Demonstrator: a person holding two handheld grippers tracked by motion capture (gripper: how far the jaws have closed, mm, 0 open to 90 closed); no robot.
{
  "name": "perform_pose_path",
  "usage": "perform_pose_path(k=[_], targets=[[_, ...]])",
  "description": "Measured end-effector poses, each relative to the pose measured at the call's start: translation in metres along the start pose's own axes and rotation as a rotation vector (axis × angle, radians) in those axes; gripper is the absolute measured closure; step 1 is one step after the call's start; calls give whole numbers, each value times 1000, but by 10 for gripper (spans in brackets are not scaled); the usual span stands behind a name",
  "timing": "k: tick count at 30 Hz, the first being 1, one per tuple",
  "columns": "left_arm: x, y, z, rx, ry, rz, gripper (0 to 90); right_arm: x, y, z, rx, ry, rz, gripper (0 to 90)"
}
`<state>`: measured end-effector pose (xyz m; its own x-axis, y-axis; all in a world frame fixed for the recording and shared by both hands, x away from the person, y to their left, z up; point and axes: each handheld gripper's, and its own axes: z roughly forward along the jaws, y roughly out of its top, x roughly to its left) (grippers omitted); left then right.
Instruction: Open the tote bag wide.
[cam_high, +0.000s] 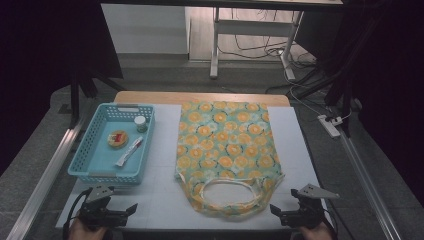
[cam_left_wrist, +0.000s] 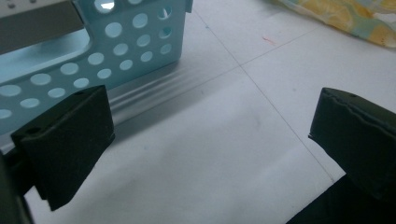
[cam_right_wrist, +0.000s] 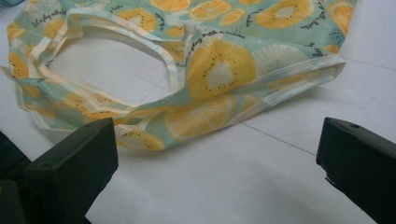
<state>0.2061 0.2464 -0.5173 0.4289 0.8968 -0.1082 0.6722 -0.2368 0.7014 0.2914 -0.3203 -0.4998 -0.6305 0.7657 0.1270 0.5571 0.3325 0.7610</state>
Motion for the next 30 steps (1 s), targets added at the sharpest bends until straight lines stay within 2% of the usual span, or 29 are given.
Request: perform_pose_path(k=[8,17,19,27,30], targets=[[1,1,2,1,-10,4,0,-1,1,2,26,-6,13,0],[2,3,6,35,-35,5,0,-4,1,2,19,-13,45,0],[2,3,6,38,-41,5,0,-4,1,2,21,-2,39,0],[4,2,6,32,-62,1,0,-2,1,1,19,-9,24,0],[4,2,5,28,-62,0,0,0,2,0,-1,3,8,0]])
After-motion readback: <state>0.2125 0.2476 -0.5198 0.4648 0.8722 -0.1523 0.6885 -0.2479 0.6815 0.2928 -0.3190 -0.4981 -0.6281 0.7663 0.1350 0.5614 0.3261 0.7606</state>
